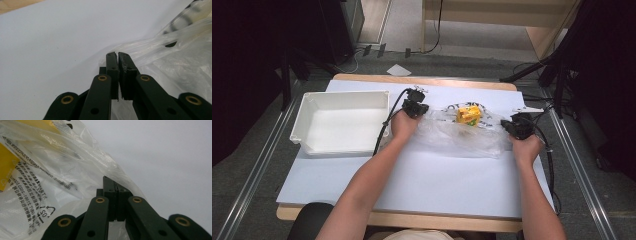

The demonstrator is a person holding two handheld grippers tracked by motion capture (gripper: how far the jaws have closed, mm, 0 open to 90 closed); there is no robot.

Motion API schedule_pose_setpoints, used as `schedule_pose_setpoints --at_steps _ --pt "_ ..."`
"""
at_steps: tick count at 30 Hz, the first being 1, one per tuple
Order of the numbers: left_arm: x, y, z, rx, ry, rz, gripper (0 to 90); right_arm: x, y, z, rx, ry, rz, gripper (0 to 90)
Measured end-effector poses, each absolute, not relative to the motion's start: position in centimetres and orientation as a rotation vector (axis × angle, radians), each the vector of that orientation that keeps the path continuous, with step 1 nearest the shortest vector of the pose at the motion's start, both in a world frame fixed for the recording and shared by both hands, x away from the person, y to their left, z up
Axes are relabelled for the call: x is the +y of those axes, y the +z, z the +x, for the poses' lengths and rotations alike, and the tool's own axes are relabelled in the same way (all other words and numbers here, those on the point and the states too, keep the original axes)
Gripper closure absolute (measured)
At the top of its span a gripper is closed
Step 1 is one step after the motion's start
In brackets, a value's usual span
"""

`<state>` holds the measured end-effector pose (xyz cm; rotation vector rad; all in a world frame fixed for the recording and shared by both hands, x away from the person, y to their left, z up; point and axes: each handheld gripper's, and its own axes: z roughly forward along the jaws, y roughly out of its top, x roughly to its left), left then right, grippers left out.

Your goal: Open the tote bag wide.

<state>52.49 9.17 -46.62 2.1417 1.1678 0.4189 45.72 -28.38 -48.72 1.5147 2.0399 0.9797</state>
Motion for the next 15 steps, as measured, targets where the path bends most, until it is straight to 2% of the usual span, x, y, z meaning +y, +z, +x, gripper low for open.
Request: schedule_pose_setpoints --at_steps 15 --pt "9.1 -45.2 52.2 1.161 0.330 2.137 87.7 -28.1 -47.8 45.5 2.034 1.035 1.531 90.0"
